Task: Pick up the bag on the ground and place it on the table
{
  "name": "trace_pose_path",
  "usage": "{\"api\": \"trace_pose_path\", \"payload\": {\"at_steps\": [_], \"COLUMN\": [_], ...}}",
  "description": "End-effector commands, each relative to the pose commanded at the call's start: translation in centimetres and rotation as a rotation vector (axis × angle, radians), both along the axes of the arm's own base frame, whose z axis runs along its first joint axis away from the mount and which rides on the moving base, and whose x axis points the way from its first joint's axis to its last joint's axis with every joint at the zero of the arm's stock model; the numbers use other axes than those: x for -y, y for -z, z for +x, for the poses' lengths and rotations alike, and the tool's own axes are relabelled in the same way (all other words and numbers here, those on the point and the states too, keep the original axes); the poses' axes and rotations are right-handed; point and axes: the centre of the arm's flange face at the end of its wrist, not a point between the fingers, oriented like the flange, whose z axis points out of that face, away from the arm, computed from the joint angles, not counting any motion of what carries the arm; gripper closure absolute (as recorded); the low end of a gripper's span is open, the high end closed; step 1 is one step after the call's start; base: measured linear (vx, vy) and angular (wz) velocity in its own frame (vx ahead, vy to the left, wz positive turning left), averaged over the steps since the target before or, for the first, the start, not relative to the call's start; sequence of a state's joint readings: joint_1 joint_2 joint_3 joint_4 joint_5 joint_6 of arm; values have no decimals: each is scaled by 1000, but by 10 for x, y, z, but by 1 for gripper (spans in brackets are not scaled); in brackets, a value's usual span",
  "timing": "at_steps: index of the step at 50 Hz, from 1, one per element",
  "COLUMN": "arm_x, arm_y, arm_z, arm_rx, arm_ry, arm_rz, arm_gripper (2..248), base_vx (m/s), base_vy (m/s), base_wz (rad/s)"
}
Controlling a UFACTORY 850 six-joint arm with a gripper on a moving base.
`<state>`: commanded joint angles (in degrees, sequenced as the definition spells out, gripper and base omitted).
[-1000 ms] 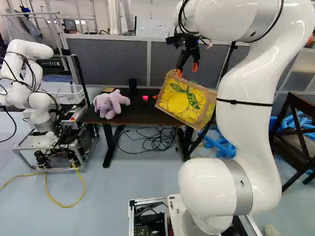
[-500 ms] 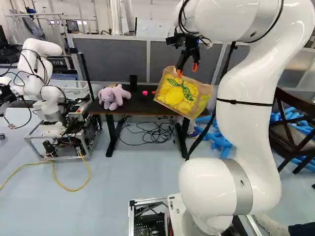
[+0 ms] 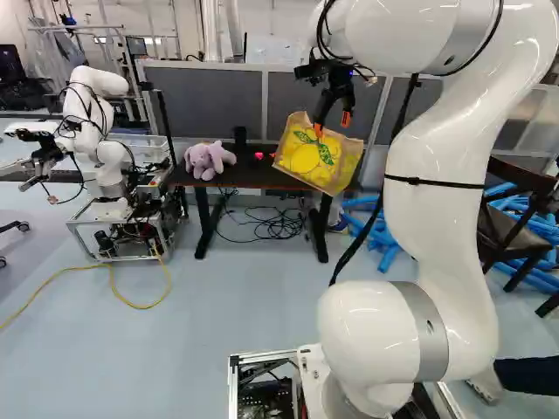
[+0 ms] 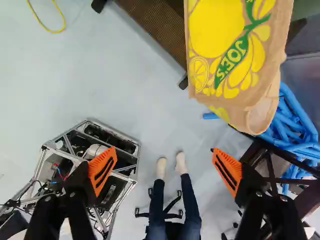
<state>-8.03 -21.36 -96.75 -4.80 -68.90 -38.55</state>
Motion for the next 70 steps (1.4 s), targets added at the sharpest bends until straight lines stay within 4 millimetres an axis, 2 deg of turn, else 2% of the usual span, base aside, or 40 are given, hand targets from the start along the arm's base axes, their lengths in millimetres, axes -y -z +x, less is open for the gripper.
{"api": "trace_pose_path", "payload": {"at_steps": [12, 44, 70], "arm_x": [0, -1, -5], "arm_y": [0, 2, 15], "arm_z": [0, -1, -4], "arm_rx": [0, 7, 53], "arm_ry": [0, 2, 17], "arm_rz": [0, 0, 3], "arm_gripper": [3, 3, 3], "base_vx": [-173, 2, 0], "base_vy": [1, 0, 0], "base_wz": [21, 0, 0]}}
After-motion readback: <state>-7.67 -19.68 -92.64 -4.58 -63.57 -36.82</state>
